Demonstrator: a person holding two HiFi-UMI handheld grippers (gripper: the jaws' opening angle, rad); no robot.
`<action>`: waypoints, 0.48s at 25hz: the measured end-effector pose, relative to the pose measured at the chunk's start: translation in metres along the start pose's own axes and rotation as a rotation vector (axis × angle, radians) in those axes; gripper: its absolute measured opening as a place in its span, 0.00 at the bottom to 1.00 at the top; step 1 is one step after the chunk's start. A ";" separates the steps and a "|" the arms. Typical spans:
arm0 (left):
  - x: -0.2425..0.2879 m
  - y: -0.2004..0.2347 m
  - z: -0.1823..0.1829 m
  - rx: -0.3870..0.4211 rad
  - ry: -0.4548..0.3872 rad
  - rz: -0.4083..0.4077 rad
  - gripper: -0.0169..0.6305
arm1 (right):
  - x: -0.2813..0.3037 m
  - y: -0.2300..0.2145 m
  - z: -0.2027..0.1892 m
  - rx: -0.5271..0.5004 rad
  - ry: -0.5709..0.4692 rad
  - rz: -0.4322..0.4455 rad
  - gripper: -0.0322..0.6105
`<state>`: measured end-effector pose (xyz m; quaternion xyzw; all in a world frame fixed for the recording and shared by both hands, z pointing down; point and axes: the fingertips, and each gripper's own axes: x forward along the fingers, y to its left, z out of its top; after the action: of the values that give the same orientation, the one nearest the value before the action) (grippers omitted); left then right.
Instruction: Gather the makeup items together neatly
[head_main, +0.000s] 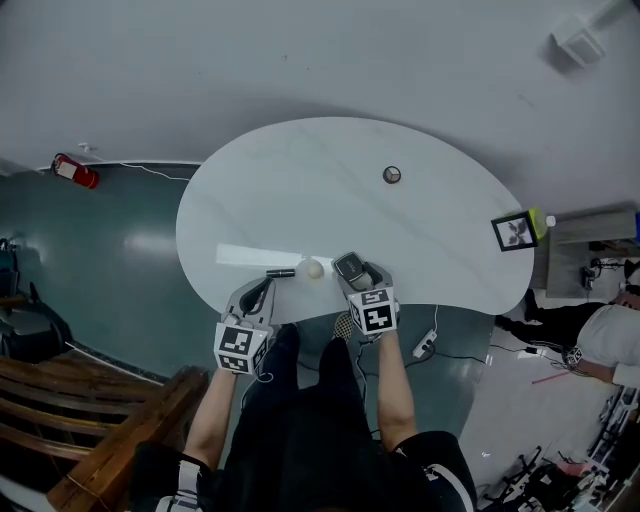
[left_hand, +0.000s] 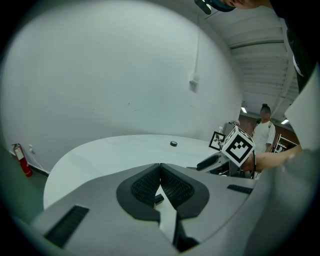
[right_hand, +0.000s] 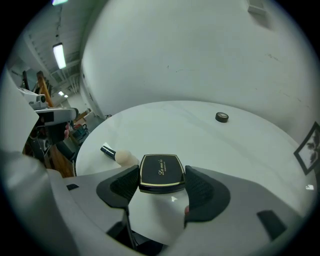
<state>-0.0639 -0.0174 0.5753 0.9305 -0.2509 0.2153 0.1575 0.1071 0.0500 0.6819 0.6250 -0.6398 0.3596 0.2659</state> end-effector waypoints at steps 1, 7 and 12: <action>0.001 0.004 -0.001 0.001 0.004 -0.002 0.05 | 0.004 0.002 -0.002 0.008 0.004 -0.001 0.52; 0.015 0.025 0.000 0.019 0.024 -0.041 0.05 | 0.017 0.001 -0.006 0.074 0.009 -0.047 0.52; 0.026 0.036 0.003 0.038 0.038 -0.095 0.05 | 0.026 0.003 -0.011 0.109 0.029 -0.103 0.52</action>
<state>-0.0619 -0.0584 0.5921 0.9399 -0.1995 0.2298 0.1546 0.1008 0.0432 0.7086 0.6652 -0.5826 0.3887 0.2589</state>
